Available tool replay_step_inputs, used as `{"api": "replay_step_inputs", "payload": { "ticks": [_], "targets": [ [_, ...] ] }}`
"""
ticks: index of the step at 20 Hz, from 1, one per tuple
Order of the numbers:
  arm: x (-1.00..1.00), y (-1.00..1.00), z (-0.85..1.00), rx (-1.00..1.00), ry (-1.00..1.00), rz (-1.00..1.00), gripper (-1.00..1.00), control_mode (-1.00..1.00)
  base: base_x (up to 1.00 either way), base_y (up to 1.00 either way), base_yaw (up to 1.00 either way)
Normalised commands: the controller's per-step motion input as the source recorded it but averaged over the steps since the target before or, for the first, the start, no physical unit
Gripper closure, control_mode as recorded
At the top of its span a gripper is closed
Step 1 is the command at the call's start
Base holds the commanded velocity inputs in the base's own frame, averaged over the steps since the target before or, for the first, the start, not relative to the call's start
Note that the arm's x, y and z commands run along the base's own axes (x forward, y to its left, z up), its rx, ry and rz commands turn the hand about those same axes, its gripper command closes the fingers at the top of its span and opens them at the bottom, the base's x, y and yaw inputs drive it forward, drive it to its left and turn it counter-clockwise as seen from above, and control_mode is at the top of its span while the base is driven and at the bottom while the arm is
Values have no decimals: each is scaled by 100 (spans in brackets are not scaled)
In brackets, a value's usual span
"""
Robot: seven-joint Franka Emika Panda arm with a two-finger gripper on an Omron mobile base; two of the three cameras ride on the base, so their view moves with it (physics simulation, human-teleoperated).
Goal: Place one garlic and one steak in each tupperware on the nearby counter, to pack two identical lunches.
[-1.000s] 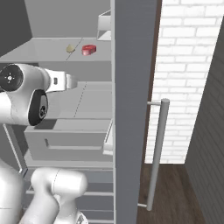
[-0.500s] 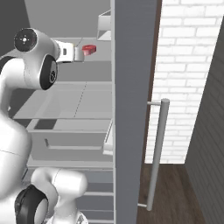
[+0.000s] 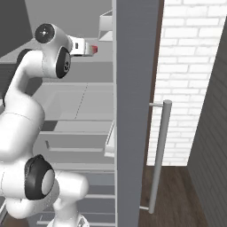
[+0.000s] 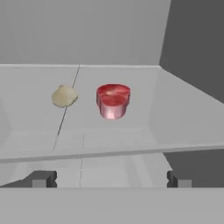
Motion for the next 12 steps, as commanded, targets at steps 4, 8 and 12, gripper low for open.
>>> {"api": "replay_step_inputs", "payload": {
  "ticks": [4,8,12],
  "targets": [
    [95,0,-23,0,12,0,-100,-100,0,0,0],
    [81,0,-10,0,14,0,-100,-100,0,0,0],
    [69,0,0,0,8,0,-100,-100,0,0,0]
  ]
}}
